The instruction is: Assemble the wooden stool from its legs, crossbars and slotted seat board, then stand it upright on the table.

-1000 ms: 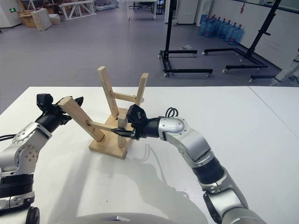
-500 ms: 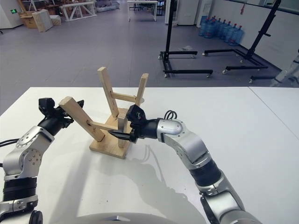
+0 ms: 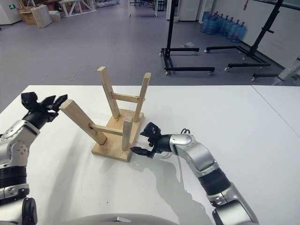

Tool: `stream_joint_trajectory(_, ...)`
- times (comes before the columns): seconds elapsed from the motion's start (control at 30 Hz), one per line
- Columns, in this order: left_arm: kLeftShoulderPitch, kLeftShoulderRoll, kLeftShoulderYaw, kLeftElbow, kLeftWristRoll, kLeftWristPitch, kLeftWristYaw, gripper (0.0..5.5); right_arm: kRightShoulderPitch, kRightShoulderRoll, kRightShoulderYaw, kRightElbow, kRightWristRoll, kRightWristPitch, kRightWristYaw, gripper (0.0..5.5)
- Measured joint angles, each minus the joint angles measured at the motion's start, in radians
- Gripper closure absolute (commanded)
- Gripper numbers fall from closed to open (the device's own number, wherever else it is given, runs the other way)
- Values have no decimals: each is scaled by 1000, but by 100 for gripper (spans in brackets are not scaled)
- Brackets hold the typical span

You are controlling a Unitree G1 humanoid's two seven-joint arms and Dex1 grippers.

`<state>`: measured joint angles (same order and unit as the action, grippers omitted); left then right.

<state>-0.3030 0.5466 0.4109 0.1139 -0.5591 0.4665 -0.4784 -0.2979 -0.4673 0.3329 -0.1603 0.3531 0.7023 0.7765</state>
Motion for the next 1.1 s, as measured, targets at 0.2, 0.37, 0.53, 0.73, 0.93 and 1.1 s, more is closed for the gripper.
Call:
stream_joint_trajectory(0.2,271,263,173,-130,-118,112,-362,237,23,-170,-150,100,5,-51,98,101)
stream_joint_trajectory(0.37,495,373,301,-368,-314,274,-627,237,-4,-176,-263,176,21,-151,124,101)
stream_joint_trajectory(0.53,466,293,86,-563,-316,294,-501,237,-59,-2,-238,80,35,-137,5,101)
stream_joint_trajectory(0.73,345,221,-17,-501,-248,260,-364,237,-79,119,-135,23,1,-118,-82,101)
stream_joint_trajectory(0.93,289,202,-62,-496,-238,252,-323,237,-43,167,-84,-139,51,-98,-76,101)
stream_joint_trajectory(1.1,205,175,-131,-452,-216,242,-304,237,-8,185,-6,-246,77,-79,-71,101)
